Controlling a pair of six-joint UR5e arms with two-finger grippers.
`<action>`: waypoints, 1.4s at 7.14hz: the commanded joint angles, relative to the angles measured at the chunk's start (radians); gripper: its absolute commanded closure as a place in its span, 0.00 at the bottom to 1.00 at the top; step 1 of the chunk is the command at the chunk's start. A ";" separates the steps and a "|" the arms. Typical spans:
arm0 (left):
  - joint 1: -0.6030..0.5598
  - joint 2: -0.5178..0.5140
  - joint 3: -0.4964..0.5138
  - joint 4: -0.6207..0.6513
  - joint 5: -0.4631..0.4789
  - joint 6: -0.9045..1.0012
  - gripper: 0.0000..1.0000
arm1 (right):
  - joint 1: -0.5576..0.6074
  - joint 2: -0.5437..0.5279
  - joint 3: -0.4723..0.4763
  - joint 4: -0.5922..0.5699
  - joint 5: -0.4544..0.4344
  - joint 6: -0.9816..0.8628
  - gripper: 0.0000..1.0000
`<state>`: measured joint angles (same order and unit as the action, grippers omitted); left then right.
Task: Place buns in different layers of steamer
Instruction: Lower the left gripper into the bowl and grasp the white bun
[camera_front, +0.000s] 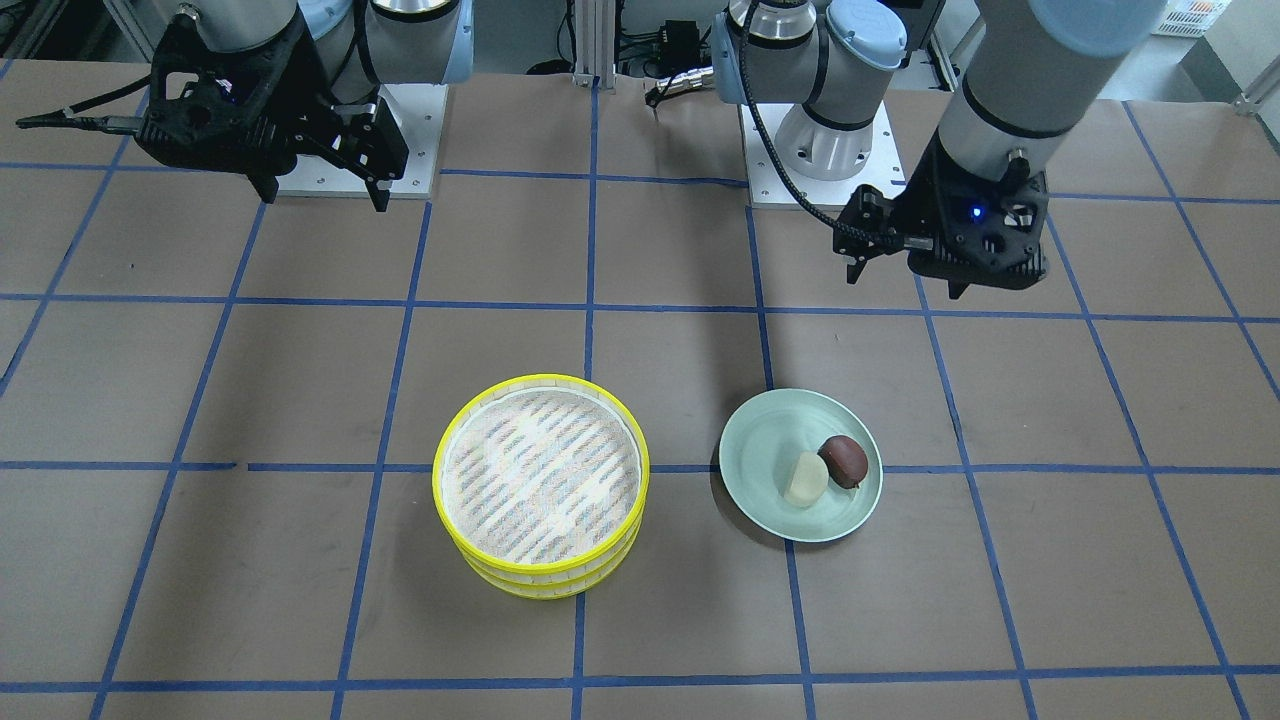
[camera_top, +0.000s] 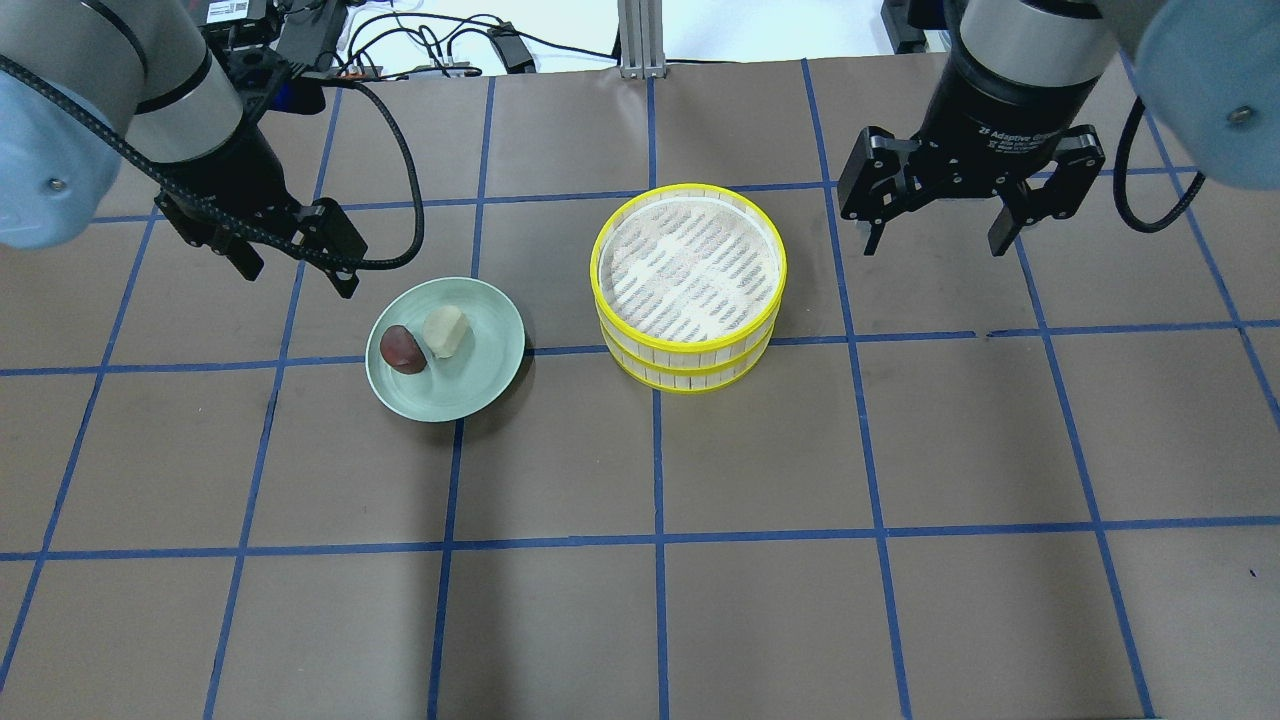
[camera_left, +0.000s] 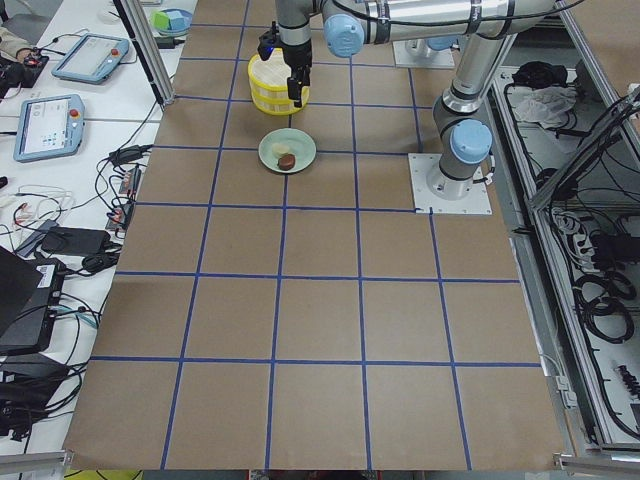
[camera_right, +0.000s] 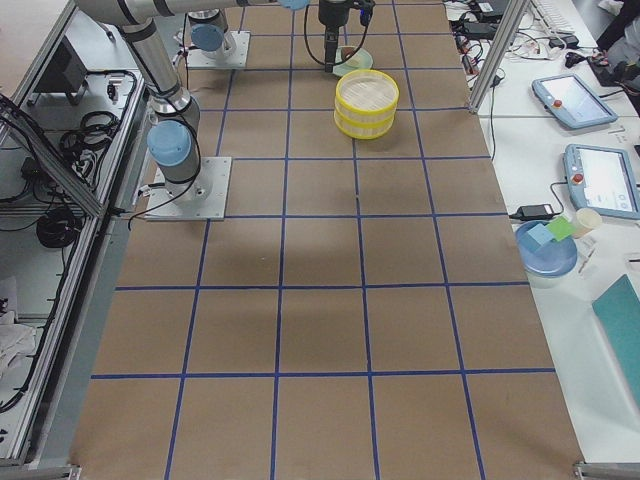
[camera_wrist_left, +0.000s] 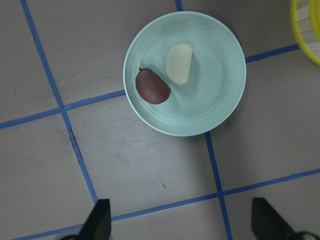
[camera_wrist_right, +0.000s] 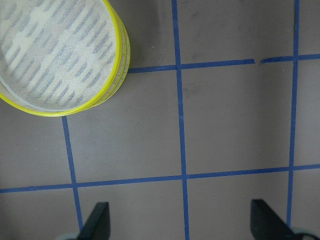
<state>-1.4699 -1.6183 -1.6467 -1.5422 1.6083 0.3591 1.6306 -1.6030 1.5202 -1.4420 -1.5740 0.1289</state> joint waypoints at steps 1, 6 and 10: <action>0.002 -0.035 -0.054 0.066 -0.031 0.117 0.00 | 0.000 0.000 0.000 0.000 0.000 0.000 0.00; -0.003 -0.135 -0.094 0.221 -0.128 0.361 0.00 | 0.000 0.000 0.000 0.000 0.002 0.000 0.00; -0.003 -0.303 -0.093 0.378 -0.113 0.360 0.00 | 0.000 0.009 0.008 0.005 -0.001 0.000 0.00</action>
<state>-1.4716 -1.8731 -1.7398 -1.1937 1.4957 0.7242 1.6302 -1.5995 1.5224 -1.4417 -1.5748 0.1288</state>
